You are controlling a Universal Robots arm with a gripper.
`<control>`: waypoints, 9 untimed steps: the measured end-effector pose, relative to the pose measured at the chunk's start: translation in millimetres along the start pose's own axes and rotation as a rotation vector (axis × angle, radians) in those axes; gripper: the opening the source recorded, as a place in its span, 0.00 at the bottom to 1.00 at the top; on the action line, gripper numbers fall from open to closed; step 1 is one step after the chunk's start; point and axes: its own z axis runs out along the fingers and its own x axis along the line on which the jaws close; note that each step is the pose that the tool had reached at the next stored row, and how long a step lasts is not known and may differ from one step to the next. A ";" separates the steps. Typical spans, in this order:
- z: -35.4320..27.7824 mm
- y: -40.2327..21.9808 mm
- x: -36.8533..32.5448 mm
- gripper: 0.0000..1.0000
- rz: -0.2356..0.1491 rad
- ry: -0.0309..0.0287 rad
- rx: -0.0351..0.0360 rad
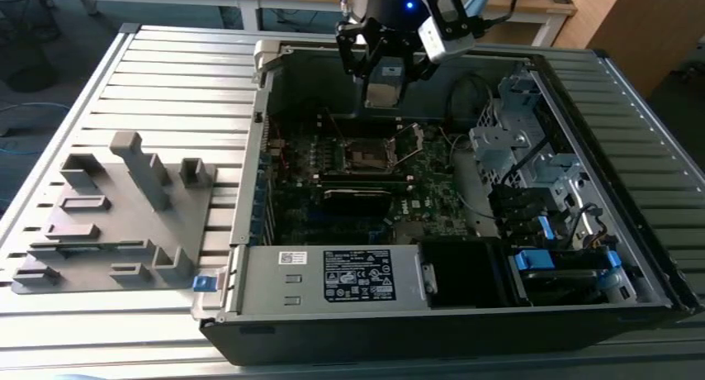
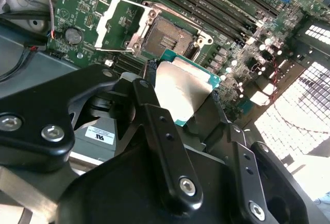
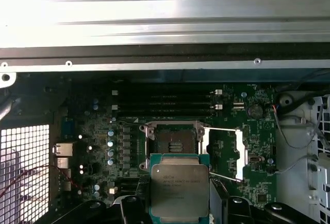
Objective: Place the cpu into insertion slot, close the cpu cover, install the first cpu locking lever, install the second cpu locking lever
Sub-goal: 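Place the cpu into insertion slot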
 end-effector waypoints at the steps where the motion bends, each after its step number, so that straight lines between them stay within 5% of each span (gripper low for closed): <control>1: 0.8 -0.1 0.0 0.54 0.000 -0.0003 -0.0004; 9: 13.7 -0.8 0.6 0.54 0.000 -0.0035 0.0011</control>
